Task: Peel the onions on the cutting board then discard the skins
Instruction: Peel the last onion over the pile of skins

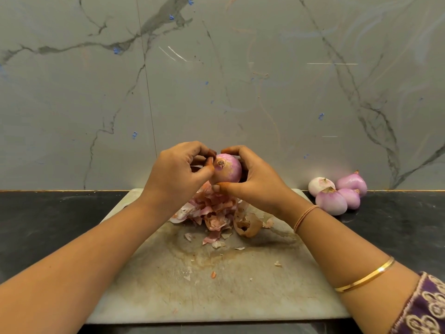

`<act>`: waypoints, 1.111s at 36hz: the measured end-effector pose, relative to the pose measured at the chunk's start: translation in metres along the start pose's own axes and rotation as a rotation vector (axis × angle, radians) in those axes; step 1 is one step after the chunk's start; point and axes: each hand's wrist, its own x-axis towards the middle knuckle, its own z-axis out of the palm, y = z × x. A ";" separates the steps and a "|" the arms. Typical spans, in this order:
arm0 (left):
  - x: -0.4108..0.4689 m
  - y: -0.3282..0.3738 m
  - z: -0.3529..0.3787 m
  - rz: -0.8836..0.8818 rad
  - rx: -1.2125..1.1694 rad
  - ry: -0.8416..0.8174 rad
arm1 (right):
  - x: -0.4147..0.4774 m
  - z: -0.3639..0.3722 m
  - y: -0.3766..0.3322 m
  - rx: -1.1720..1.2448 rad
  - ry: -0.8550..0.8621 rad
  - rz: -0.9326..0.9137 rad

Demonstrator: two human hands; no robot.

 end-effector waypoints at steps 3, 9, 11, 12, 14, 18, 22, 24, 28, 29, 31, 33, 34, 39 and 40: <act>-0.001 0.001 0.001 -0.039 -0.104 0.005 | 0.001 -0.002 0.000 0.047 0.037 0.038; -0.003 0.006 0.004 -0.029 -0.203 0.009 | 0.001 -0.003 -0.002 0.038 0.053 0.036; -0.002 0.005 0.005 -0.034 -0.219 0.041 | 0.001 -0.002 -0.002 0.031 0.060 0.037; -0.002 0.005 0.005 -0.048 -0.235 0.051 | 0.001 -0.002 -0.002 0.029 0.059 0.037; -0.002 0.005 0.005 -0.061 -0.244 0.058 | 0.000 -0.002 -0.002 0.024 0.056 0.037; -0.002 0.004 0.005 -0.049 -0.216 0.064 | 0.000 -0.001 -0.003 -0.021 0.058 0.022; -0.002 0.004 0.006 -0.013 -0.165 0.076 | -0.001 -0.001 -0.005 -0.049 0.063 0.004; -0.001 0.002 0.005 0.012 -0.110 0.070 | -0.002 -0.001 -0.006 -0.047 0.065 -0.003; -0.001 0.001 0.004 0.015 -0.032 0.060 | -0.001 0.000 -0.007 -0.018 0.058 0.013; -0.001 0.001 0.004 0.008 -0.023 0.063 | -0.001 0.001 -0.006 -0.001 0.057 0.019; 0.000 0.000 0.003 -0.025 -0.027 0.080 | -0.001 0.000 -0.007 0.047 0.057 0.029; 0.002 -0.001 0.002 -0.084 -0.052 0.114 | -0.001 -0.001 -0.007 0.075 0.051 0.030; 0.003 -0.002 0.001 -0.119 -0.061 0.134 | -0.001 -0.002 -0.007 0.083 0.046 0.030; 0.005 0.000 -0.005 -0.114 -0.103 0.152 | 0.000 -0.002 -0.004 0.083 0.055 0.038; 0.004 0.003 -0.005 -0.084 -0.106 0.130 | 0.000 -0.002 -0.004 0.078 0.063 0.034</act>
